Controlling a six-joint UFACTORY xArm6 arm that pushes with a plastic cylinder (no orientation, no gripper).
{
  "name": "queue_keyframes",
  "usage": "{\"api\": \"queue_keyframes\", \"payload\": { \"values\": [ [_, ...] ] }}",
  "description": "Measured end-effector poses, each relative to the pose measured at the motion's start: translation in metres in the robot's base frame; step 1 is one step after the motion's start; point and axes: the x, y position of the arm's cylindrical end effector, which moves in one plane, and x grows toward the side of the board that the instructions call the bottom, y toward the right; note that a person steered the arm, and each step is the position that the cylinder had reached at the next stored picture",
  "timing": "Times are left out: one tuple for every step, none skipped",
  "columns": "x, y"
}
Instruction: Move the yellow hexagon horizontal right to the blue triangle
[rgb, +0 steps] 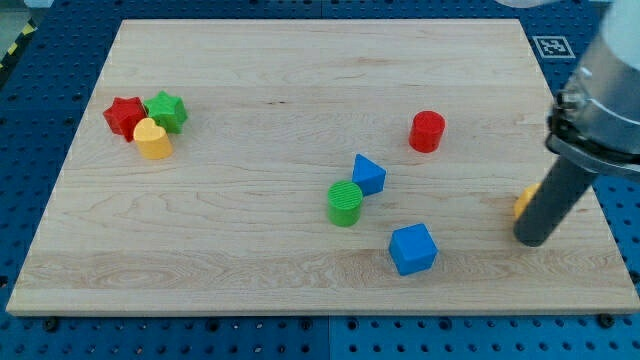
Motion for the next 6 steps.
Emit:
{"api": "queue_keyframes", "payload": {
  "values": [
    [0.005, 0.026],
    [0.005, 0.028],
    [0.005, 0.018],
    [-0.001, 0.007],
    [-0.010, 0.009],
    [-0.022, 0.023]
  ]
}}
